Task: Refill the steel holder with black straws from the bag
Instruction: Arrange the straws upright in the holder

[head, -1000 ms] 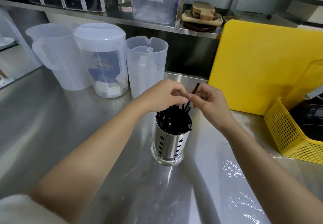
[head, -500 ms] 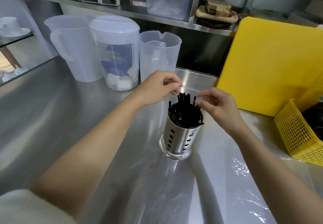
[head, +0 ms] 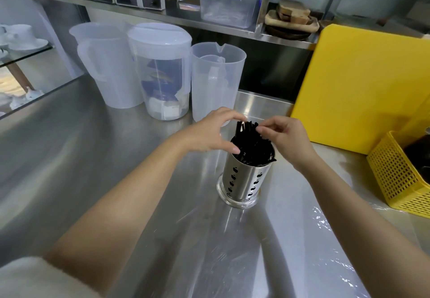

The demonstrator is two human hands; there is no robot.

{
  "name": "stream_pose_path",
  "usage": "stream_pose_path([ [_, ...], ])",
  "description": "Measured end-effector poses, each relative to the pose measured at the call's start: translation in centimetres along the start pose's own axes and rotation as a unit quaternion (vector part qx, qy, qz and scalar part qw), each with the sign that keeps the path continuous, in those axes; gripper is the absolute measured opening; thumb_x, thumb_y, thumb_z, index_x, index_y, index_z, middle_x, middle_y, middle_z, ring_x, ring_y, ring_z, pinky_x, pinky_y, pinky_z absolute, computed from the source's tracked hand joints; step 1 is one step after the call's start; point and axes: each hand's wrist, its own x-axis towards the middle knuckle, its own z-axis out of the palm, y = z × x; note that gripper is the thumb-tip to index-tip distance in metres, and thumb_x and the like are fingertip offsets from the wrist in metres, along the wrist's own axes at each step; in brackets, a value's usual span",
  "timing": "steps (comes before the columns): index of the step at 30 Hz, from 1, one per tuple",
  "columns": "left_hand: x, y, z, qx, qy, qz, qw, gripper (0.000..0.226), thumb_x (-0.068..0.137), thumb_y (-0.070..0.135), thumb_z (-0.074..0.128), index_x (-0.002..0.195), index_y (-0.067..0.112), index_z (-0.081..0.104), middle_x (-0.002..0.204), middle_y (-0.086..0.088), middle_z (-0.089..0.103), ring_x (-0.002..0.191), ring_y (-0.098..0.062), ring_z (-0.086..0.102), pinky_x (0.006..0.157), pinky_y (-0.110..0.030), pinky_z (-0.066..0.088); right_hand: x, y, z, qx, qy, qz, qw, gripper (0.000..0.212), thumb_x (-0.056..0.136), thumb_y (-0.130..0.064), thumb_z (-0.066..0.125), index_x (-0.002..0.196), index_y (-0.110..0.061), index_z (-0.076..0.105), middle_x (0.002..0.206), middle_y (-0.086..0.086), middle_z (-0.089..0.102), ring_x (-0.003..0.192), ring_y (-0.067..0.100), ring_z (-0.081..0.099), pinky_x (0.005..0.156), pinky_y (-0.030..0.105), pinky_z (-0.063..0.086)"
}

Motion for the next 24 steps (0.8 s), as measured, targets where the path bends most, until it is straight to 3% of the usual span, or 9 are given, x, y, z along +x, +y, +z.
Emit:
stream_pose_path([
  [2, 0.2, -0.2, 0.9, 0.016, 0.014, -0.040, 0.999, 0.087, 0.066, 0.024, 0.080, 0.137, 0.028, 0.031, 0.140, 0.001, 0.036, 0.130, -0.012, 0.034, 0.109, -0.031, 0.030, 0.3, 0.2, -0.3, 0.010, 0.017, 0.018, 1.000, 0.014, 0.084, -0.012, 0.063, 0.072, -0.017, 0.064, 0.062, -0.001, 0.061, 0.049, -0.004, 0.054, 0.050, 0.008, 0.039],
  [5, 0.9, -0.4, 2.2, -0.055, 0.017, -0.065, 0.996, 0.093, 0.067, 0.023, 0.081, 0.140, 0.027, 0.023, 0.139, -0.001, 0.038, 0.128, -0.013, 0.037, 0.104, -0.028, 0.033, 0.3, 0.2, -0.7, 0.015, 0.030, 0.021, 0.999, 0.022, 0.086, -0.015, 0.063, 0.064, -0.019, 0.059, 0.057, -0.001, 0.055, 0.042, -0.005, 0.047, 0.047, 0.009, 0.036],
  [8, 1.7, -0.5, 3.2, -0.072, 0.058, -0.074, 0.993, 0.086, 0.068, 0.028, 0.079, 0.138, 0.027, 0.028, 0.133, 0.000, 0.045, 0.124, -0.016, 0.042, 0.102, -0.029, 0.035, 0.4, 0.1, -0.9, 0.003, 0.032, 0.017, 0.999, 0.020, 0.085, -0.019, 0.063, 0.066, -0.016, 0.059, 0.058, -0.002, 0.054, 0.049, -0.001, 0.050, 0.051, 0.012, 0.038],
  [11, 2.7, -0.5, 4.0, -0.055, 0.104, -0.093, 0.989, 0.075, 0.071, 0.035, 0.076, 0.133, 0.025, 0.036, 0.130, 0.000, 0.049, 0.119, -0.017, 0.047, 0.102, -0.035, 0.040, 1.0, 0.8, -1.0, -0.036, 0.052, 0.025, 0.998, 0.011, 0.083, -0.023, 0.066, 0.082, -0.013, 0.062, 0.064, 0.000, 0.055, 0.063, 0.013, 0.051, 0.061, 0.026, 0.041],
  [13, 3.4, -0.5, 4.2, -0.081, 0.118, -0.109, 0.984, 0.064, 0.074, 0.031, 0.074, 0.128, 0.020, 0.043, 0.128, -0.001, 0.052, 0.114, -0.017, 0.051, 0.099, -0.032, 0.042, 1.4, 1.6, -1.1, -0.040, 0.072, 0.032, 0.996, 0.015, 0.082, -0.023, 0.068, 0.091, -0.013, 0.062, 0.070, 0.004, 0.054, 0.066, 0.016, 0.049, 0.062, 0.028, 0.040],
  [16, 4.2, -0.7, 4.2, -0.092, 0.126, -0.114, 0.981, 0.053, 0.074, 0.024, 0.075, 0.121, 0.018, 0.051, 0.126, -0.002, 0.056, 0.111, -0.018, 0.054, 0.099, -0.034, 0.044, 1.4, 2.7, -1.5, -0.071, 0.079, 0.030, 0.994, 0.015, 0.082, -0.019, 0.067, 0.095, -0.011, 0.065, 0.076, 0.003, 0.052, 0.068, 0.014, 0.046, 0.060, 0.023, 0.037],
  [19, 4.6, -1.0, 4.0, -0.104, 0.136, -0.102, 0.980, 0.042, 0.074, 0.018, 0.075, 0.112, 0.021, 0.058, 0.117, 0.000, 0.060, 0.093, -0.012, 0.053, 0.088, -0.025, 0.043, 1.3, 3.3, -1.8, -0.109, 0.077, -0.013, 0.991, 0.012, 0.082, -0.016, 0.067, 0.092, -0.012, 0.070, 0.079, -0.006, 0.051, 0.072, 0.007, 0.046, 0.064, 0.019, 0.035],
  [22, 4.8, -1.3, 3.9, -0.145, 0.136, -0.100, 0.975, 0.038, 0.072, 0.013, 0.075, 0.103, 0.026, 0.058, 0.109, 0.000, 0.060, 0.090, -0.012, 0.052, 0.084, -0.023, 0.041, 1.4, 2.9, -1.9, -0.143, 0.052, -0.078, 0.985, 0.010, 0.082, -0.017, 0.067, 0.090, -0.014, 0.072, 0.078, -0.017, 0.054, 0.077, 0.001, 0.044, 0.072, 0.023, 0.033],
  [24, 4.9, -1.4, 3.9, -0.154, 0.132, -0.095, 0.975, 0.038, 0.072, 0.010, 0.075, 0.099, 0.028, 0.057, 0.104, 0.000, 0.061, 0.087, -0.011, 0.053, 0.083, -0.023, 0.041, 1.6, 2.6, -1.5, -0.194, 0.019, -0.112, 0.974, 0.013, 0.083, -0.022, 0.066, 0.093, -0.018, 0.071, 0.084, -0.015, 0.059, 0.080, 0.001, 0.042, 0.079, 0.029, 0.027],
])
